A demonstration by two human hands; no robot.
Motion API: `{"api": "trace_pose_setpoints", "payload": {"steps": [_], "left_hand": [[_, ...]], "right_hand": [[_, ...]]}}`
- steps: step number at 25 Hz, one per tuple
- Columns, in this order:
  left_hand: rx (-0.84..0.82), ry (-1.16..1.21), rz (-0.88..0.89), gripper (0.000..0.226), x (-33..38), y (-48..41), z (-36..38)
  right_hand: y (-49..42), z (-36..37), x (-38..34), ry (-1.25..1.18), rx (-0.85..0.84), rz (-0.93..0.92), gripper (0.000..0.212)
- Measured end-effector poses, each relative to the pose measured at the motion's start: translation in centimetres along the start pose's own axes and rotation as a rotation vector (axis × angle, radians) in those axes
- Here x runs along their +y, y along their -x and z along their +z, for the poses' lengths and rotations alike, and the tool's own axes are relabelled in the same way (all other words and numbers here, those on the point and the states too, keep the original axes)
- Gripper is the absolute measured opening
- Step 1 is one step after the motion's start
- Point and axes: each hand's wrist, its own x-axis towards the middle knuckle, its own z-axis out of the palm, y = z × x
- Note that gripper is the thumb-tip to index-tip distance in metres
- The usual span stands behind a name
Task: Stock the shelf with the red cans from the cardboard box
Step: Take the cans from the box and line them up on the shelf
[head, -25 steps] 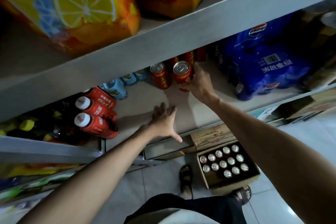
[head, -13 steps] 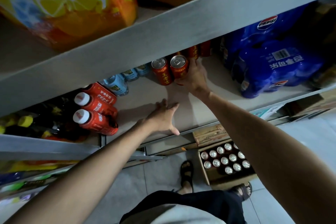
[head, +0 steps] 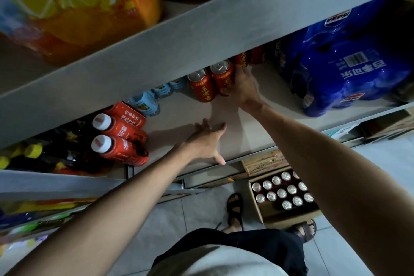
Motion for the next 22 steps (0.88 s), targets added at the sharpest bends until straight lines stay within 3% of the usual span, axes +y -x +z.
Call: {"api": "trace_pose_setpoints", "payload": {"steps": [10, 15, 17, 19, 22], "left_hand": [[0.025, -0.039, 0.019, 0.125, 0.2, -0.1, 0.1], [0.011, -0.018, 0.001, 0.123, 0.6, 0.3, -0.4], [-0.028, 0.019, -0.023, 0.120, 0.7, 0.4, -0.6], [-0.041, 0.185, -0.036, 0.110, 1.6, 0.4, -1.2], [0.142, 0.451, 0.052, 0.072, 4.5, 0.2, -2.5]], "right_hand": [[-0.6, 0.2, 0.0, 0.010, -0.016, 0.022, 0.070], [0.1, -0.9, -0.8, 0.005, -0.112, 0.082, 0.087], [1.9, -1.9, -0.6, -0.019, -0.082, 0.142, 0.075], [5.0, -3.3, 0.4, -0.054, -0.013, 0.159, 0.042], [10.4, -6.3, 2.1, -0.024, 0.075, 0.143, 0.021]]}}
